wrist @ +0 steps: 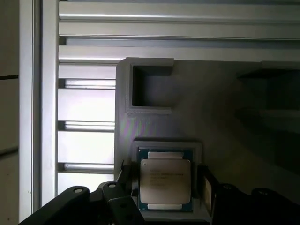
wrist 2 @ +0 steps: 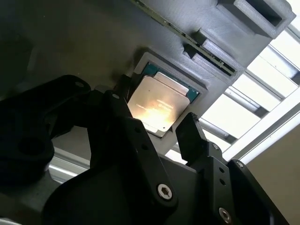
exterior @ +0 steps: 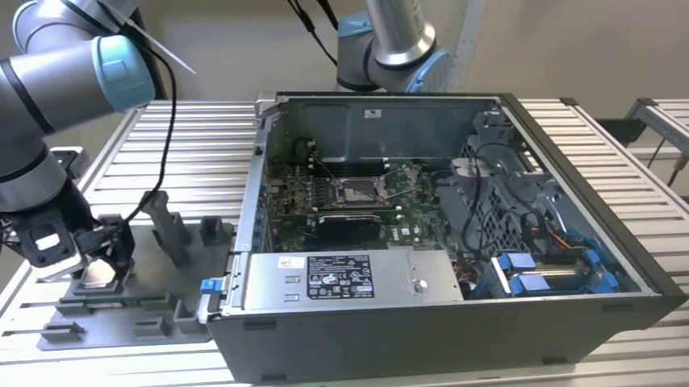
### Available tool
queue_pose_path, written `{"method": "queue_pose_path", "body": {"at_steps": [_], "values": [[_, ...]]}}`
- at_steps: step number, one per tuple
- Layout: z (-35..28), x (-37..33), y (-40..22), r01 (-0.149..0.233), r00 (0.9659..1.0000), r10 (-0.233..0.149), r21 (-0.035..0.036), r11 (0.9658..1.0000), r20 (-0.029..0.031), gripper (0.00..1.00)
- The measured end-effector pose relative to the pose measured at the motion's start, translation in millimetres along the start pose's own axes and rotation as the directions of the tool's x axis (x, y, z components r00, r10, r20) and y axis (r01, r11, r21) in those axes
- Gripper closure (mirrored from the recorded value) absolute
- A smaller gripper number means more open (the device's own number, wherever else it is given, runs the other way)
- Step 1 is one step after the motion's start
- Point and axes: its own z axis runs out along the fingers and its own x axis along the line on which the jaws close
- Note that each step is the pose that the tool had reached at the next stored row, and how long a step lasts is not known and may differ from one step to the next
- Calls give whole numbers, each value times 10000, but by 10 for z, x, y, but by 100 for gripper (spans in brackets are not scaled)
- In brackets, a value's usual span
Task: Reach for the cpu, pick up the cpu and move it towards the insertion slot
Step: 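Pick up the cpu and move it towards the insertion slot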
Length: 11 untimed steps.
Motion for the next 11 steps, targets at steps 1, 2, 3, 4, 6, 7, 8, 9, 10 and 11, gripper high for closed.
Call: {"method": "queue_pose_path", "body": {"at_steps": [1,2,3,4,6,7,8,9,10,11], "values": [[0,0,-8,-1,10000,1,-9,10000,0,0],[-1,1,-17,-1,10000,1,-18,10000,-1,0],[-1,0,-24,-1,10000,1,-27,10000,0,0],[-1,0,-31,0,10000,0,-33,10000,0,0],[-3,1,-37,-1,10000,1,-38,10000,-2,0],[-2,1,-38,-2,10000,2,-41,10000,0,0],[-2,0,-38,-2,10000,2,-43,10000,0,0],[-3,0,-39,-1,10000,1,-46,10000,2,0],[-7,1,-39,-1,10000,1,-51,10000,-1,0],[-12,1,-39,-1,10000,1,-57,10000,0,0]]}}
